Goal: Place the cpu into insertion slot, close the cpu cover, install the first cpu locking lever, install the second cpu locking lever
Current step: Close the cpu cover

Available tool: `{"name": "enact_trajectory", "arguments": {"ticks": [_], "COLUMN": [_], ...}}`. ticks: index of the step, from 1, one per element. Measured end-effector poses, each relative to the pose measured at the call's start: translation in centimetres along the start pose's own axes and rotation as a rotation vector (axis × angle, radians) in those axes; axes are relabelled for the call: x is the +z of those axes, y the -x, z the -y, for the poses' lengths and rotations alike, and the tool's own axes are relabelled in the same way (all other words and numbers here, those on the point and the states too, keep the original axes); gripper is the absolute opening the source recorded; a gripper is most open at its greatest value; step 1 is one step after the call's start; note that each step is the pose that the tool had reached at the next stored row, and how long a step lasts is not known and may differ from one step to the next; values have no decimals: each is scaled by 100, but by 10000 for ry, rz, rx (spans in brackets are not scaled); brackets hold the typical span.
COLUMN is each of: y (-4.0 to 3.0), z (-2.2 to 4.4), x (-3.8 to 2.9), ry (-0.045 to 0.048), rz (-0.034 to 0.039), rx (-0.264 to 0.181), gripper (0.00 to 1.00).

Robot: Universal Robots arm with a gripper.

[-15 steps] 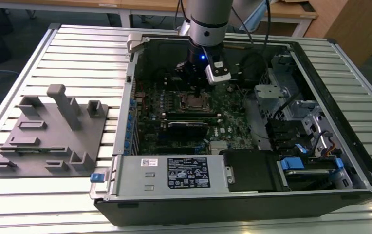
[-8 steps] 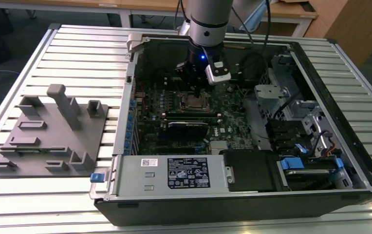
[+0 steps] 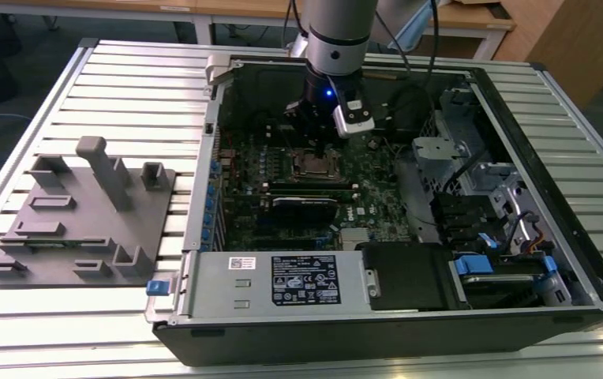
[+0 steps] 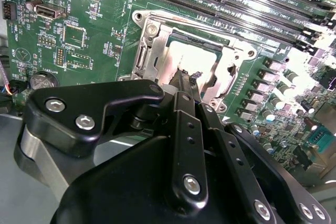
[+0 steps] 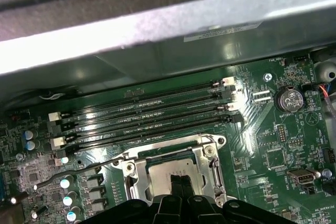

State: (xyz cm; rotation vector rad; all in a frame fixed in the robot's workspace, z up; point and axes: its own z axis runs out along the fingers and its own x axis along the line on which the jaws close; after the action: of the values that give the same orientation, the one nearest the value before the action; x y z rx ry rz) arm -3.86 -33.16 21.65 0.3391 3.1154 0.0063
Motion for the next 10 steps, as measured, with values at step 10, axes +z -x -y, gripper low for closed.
{"name": "enact_trajectory", "arguments": {"ticks": [10], "y": [-19], "z": [7], "x": [27], "ry": [3], "rz": [0], "rx": [-542], "gripper": [10]}}
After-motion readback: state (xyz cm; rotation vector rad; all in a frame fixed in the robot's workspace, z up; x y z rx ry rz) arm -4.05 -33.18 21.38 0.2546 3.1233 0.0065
